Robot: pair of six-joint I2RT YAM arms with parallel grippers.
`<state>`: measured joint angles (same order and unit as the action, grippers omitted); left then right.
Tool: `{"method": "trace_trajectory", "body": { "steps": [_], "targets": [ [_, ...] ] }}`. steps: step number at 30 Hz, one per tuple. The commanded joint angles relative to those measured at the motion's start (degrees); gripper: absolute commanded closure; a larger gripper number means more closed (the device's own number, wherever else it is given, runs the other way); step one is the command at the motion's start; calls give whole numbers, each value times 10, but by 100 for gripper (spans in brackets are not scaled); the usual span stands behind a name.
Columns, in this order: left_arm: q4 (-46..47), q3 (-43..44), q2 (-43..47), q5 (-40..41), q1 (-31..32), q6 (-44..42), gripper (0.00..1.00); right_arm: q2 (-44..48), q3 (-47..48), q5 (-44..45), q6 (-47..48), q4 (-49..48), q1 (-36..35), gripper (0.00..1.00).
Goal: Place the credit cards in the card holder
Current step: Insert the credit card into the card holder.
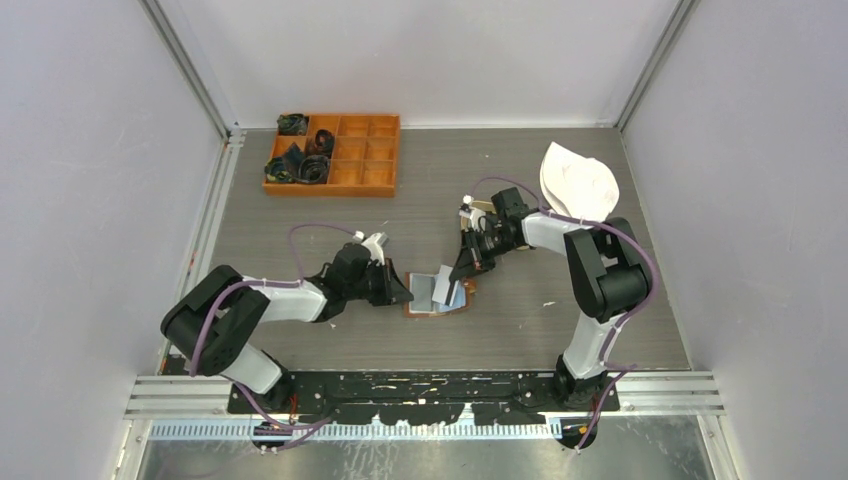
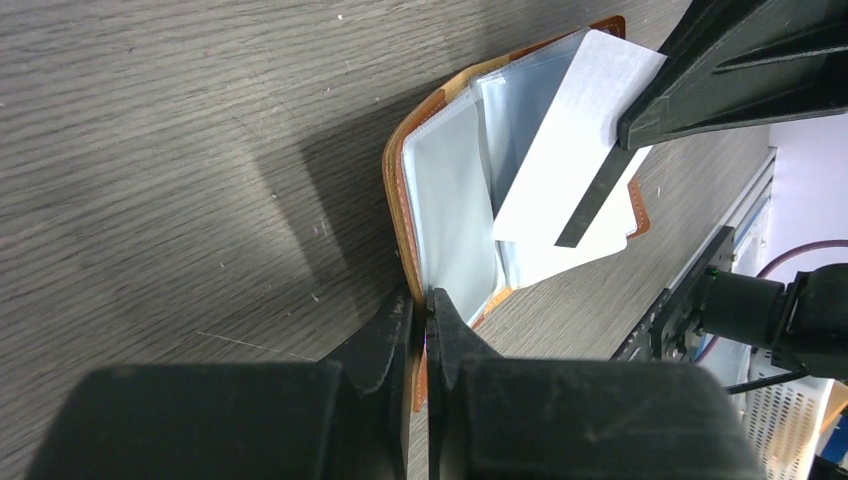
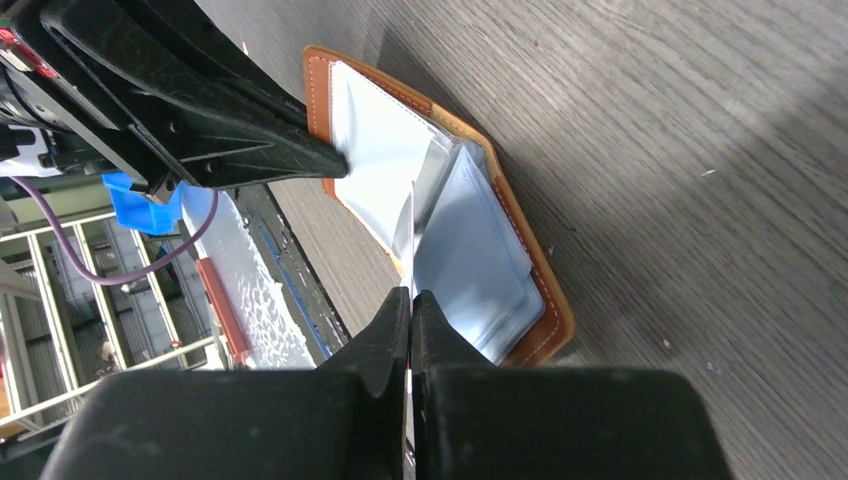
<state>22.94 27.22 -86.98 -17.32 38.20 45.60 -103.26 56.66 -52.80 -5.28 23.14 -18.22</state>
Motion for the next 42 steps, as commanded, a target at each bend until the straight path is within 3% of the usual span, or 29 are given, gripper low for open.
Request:
{"method": "trace_trajectory", "body": {
  "steps": [1, 16, 25, 42],
  "targets": [
    [37, 10, -14, -22, -9, -3, 95, -8, 13, -25, -17, -27, 0, 99],
    [94, 5, -54, -105, -66, 0, 99, -22, -5, -2, -66, -62, 2, 99],
    [55, 41, -81, -164, -90, -36, 99, -46, -16, -3, -136, -107, -8, 99],
    [0, 77, -127, -204, -125, -73, 100, -64, -12, 12, -138, -101, -27, 99]
  ]
}}
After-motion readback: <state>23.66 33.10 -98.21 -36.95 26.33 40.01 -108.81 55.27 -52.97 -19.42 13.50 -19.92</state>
